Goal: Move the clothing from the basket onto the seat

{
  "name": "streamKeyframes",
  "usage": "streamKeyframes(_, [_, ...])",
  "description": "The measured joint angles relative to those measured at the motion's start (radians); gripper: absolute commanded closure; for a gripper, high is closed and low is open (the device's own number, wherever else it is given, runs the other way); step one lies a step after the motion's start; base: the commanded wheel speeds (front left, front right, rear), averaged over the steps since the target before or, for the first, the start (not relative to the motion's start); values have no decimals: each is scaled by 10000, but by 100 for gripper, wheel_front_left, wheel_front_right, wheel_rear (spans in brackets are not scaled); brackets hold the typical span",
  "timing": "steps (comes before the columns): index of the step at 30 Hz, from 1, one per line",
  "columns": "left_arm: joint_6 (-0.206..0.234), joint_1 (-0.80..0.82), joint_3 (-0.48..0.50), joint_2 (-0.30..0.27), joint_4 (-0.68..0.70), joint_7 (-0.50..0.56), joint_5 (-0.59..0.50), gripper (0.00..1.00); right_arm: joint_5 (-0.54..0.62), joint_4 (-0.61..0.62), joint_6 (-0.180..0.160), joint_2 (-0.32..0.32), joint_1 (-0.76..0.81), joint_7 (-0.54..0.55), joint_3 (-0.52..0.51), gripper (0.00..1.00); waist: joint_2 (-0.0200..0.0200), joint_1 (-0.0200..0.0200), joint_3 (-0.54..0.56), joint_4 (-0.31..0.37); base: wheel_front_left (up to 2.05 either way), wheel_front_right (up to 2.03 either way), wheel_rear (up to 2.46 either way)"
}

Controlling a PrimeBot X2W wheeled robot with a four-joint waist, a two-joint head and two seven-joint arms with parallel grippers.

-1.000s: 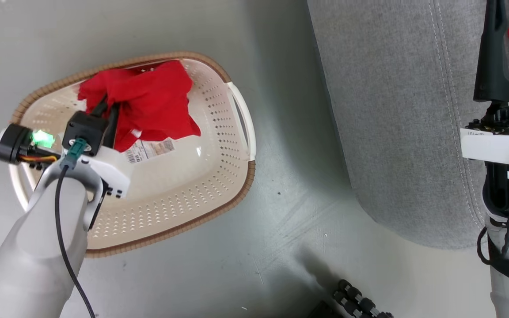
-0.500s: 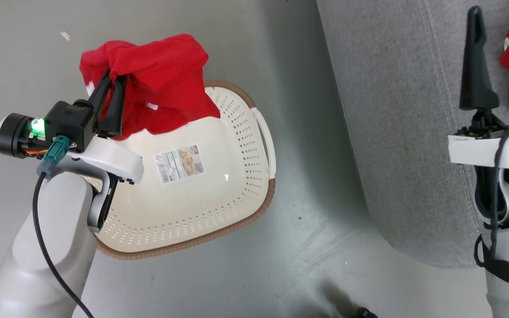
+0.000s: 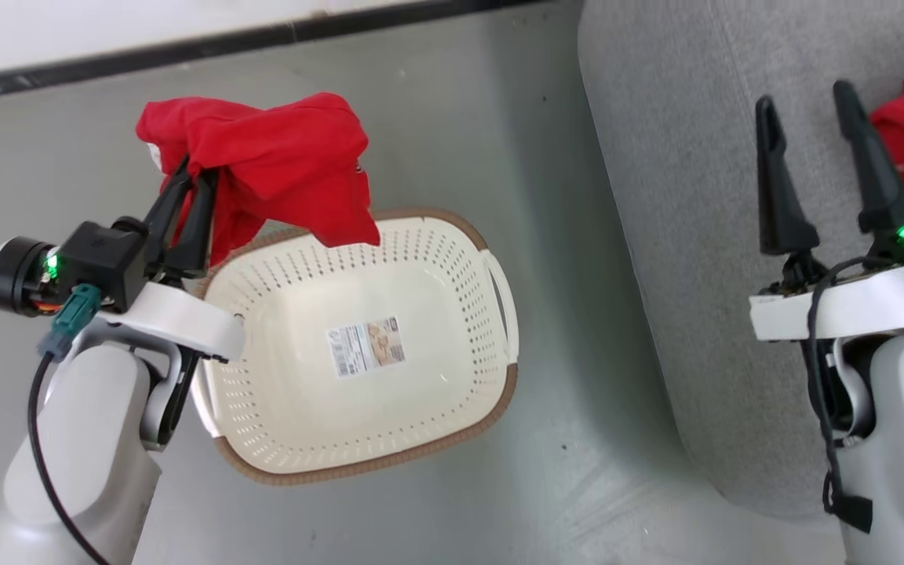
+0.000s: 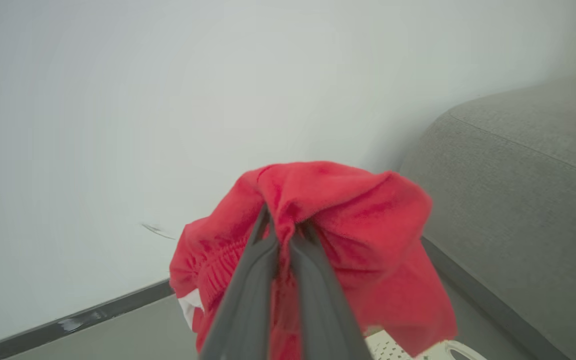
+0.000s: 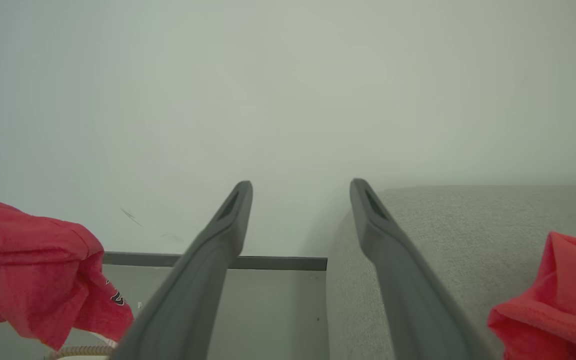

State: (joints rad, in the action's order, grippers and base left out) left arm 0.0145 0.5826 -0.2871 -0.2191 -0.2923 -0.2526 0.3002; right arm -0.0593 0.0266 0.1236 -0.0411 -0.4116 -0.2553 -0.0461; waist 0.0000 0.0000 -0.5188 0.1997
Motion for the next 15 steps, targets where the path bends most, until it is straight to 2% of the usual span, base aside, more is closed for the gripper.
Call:
streamKeyframes(10, [-50, -821, 81, -171, 326, 2, 161, 100, 339, -525, 0, -23, 664, 0, 504, 0, 0, 0, 1243, -431, 0, 0, 0])
streamKeyframes(15, [-176, -1123, -4, -261, 531, 155, 247, 100, 512, -809, 0, -311, 1024, 0, 997, 0, 0, 1, 1871, -637, 0, 0, 0])
